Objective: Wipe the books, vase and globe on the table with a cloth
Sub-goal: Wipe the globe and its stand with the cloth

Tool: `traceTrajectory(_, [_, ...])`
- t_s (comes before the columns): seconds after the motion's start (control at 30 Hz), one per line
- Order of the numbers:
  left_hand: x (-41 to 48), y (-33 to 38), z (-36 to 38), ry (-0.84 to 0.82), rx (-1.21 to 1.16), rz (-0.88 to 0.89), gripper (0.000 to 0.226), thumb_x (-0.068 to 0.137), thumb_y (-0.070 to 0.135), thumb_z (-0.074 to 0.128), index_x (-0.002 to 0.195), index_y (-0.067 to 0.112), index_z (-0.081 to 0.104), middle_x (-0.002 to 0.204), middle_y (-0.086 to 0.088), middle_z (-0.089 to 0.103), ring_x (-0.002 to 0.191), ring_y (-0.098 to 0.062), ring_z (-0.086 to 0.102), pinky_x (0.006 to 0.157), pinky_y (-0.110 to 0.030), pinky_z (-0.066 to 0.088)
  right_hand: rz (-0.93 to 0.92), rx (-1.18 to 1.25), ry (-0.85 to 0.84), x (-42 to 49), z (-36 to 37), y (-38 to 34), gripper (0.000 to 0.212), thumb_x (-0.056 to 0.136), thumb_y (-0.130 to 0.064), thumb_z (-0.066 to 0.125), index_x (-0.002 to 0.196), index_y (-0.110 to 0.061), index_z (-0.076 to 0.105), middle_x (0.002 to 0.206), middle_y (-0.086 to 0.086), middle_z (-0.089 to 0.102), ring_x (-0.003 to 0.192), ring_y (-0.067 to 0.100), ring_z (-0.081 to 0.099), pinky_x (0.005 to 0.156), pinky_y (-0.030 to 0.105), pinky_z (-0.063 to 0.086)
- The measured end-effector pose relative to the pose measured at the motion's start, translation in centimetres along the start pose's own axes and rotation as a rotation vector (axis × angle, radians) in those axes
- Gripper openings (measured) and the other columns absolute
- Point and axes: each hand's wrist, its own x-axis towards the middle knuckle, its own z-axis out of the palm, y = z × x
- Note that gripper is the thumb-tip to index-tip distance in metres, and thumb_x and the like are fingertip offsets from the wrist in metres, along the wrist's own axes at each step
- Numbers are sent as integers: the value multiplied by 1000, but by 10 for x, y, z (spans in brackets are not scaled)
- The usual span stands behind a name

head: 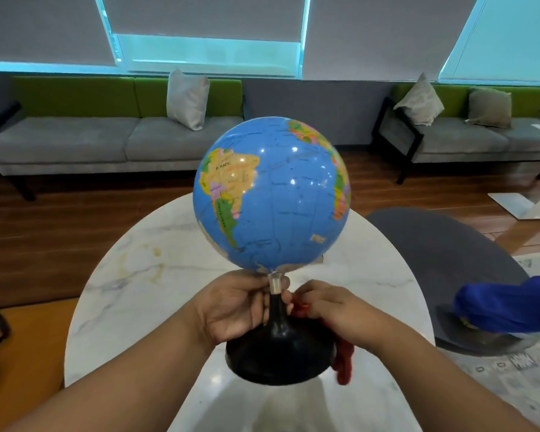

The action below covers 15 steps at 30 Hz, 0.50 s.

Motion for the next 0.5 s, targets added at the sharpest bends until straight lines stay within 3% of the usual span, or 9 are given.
traceTrajectory(0.13, [5, 2, 2, -34, 3, 5, 15, 87, 3, 45, 99, 2, 55, 75, -7, 59, 70, -20, 63, 73, -35, 57, 32, 70, 43, -6, -5, -6, 27, 76, -31, 53, 94, -25, 72, 106, -10, 61, 99, 11, 61, 91, 31, 50])
traceTrajectory(0.27, [10, 6, -2, 154, 12, 143, 16, 82, 6, 50, 97, 3, 56, 73, -8, 59, 66, -21, 63, 70, -32, 59, -65, 117, 109, -28, -13, -13, 32, 70, -19, 47, 82, -24, 75, 102, -12, 57, 90, 16, 64, 84, 38, 55])
traceTrajectory(0.3, [11, 5, -3, 197, 32, 193, 21, 79, 6, 51, 99, 2, 58, 73, -9, 62, 66, -21, 64, 70, -31, 59, -85, 95, 113, -33, -10, -17, 31, 73, -17, 47, 84, -21, 75, 103, -11, 55, 83, 12, 65, 78, 33, 56])
traceTrajectory(0.37, [16, 4, -6, 279, 53, 298, 30, 81, 2, 51, 110, -1, 58, 80, -11, 69, 70, -21, 67, 72, -29, 59, -191, -126, 144, -41, 2, -24, 29, 79, -16, 48, 92, -17, 74, 105, -11, 53, 74, -3, 59, 66, 10, 46])
traceTrajectory(0.4, [19, 2, -6, 321, 45, 345, 35, 82, 0, 52, 117, -1, 55, 86, -13, 70, 74, -21, 68, 73, -29, 59, -264, -294, 159, -43, 10, -26, 30, 81, -23, 47, 97, -19, 72, 106, -12, 51, 78, -6, 55, 66, 8, 42])
traceTrajectory(0.5, [24, 2, -2, 386, 38, 427, 42, 75, 2, 60, 116, 8, 54, 88, -12, 71, 79, -21, 70, 80, -30, 57, -327, -713, 254, -41, 31, -25, 38, 82, -49, 47, 113, -32, 60, 112, -17, 44, 99, 5, 46, 76, 24, 48])
